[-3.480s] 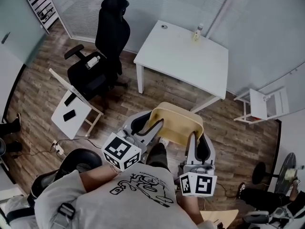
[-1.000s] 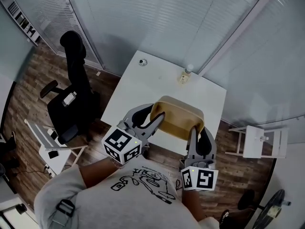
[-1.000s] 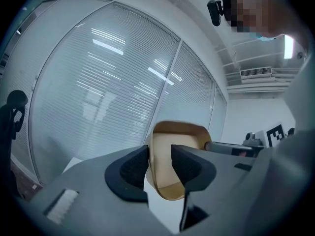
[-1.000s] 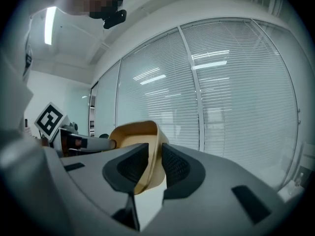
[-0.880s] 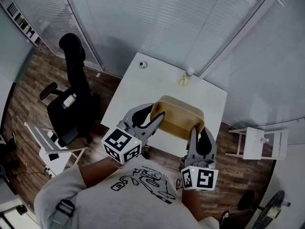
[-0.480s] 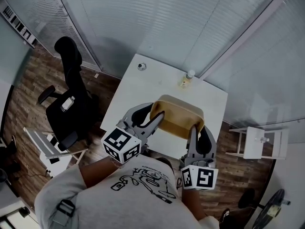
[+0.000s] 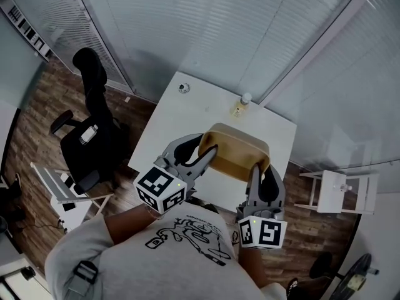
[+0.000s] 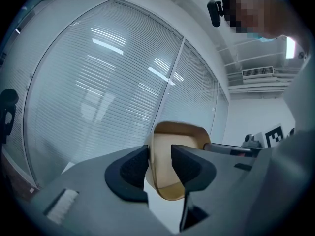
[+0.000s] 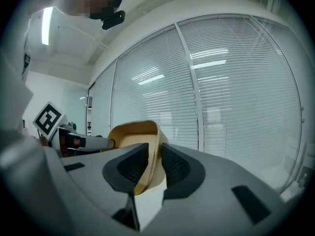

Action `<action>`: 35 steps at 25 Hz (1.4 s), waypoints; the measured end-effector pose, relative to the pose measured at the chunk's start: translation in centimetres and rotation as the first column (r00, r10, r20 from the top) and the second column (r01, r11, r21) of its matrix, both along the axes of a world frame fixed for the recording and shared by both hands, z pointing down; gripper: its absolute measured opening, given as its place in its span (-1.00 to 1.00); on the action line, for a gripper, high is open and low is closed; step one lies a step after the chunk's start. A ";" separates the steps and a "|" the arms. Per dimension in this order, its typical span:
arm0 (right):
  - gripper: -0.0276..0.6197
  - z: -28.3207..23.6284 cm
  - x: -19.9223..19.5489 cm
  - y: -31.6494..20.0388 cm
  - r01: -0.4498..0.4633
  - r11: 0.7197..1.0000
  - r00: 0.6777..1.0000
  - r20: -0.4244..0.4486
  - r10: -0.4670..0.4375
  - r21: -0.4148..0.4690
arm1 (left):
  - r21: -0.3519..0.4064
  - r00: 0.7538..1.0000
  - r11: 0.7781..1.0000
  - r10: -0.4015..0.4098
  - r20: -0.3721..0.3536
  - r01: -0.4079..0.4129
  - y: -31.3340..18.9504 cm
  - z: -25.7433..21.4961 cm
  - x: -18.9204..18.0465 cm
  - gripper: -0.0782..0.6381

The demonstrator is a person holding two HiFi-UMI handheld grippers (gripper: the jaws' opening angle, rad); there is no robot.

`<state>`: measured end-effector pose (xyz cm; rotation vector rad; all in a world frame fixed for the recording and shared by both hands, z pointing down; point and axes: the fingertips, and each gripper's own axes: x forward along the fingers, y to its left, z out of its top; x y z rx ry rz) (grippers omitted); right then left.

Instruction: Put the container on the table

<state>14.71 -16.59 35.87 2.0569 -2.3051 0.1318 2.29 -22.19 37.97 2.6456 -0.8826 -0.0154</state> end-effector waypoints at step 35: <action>-0.68 12.4 7.0 -3.1 0.033 0.964 0.990 0.139 0.004 -0.265 | -0.199 0.985 0.980 0.051 0.166 -0.018 -3.1 11.1 7.0 -0.38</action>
